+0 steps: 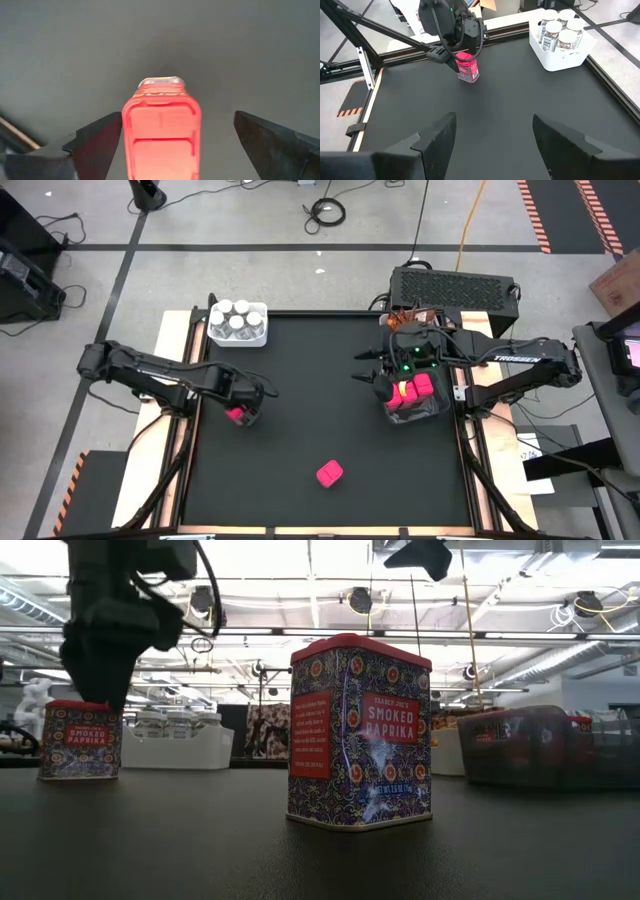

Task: Sort spices by type
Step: Put the red seasoning can into the black transparent bin

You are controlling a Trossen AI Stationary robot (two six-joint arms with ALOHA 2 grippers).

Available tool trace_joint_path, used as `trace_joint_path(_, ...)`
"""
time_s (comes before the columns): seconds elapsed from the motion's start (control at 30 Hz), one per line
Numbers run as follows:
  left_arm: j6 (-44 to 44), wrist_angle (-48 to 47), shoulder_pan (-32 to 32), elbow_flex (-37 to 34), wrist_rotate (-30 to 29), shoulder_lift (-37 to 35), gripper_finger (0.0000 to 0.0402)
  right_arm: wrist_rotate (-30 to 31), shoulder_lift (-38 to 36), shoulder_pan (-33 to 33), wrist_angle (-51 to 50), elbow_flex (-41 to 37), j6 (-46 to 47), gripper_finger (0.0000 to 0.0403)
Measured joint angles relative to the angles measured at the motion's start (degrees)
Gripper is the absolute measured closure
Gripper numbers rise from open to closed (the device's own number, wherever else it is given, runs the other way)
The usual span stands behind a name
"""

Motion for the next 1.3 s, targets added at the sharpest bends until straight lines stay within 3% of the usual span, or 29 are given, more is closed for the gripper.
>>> trace_joint_path(0.27, -0.2, 0.3, 0.0, -3.0, -0.2, 3.6, 0.0018, 0.0, 0.0, 0.0, -1.9, 0.0, 0.4, 0.0145)
trace_joint_path(0.5, 1.2, -0.2, 0.0, -3.0, 3.3, 3.6, 0.0028, 0.0, 0.0, -0.8, -2.6, 0.0, 1.3, 0.0145)
trace_joint_path(0.87, 5.3, 0.0, 0.0, -3.0, 6.2, 3.6, 0.0181, 0.1, 0.0, -4.0, -2.5, 0.0, 2.8, 0.0145)
trace_joint_path(1.0, 7.4, -0.2, 0.1, -2.8, 7.5, 3.6, 0.0185, 0.1, -0.3, -5.2, -2.6, 0.0, 2.9, 0.0145)
trace_joint_path(1.3, 11.5, 1.2, 1.1, 9.4, 11.3, 3.8, 0.0185, 0.2, -3.6, -9.5, -6.8, 0.0, 3.0, 0.0145)
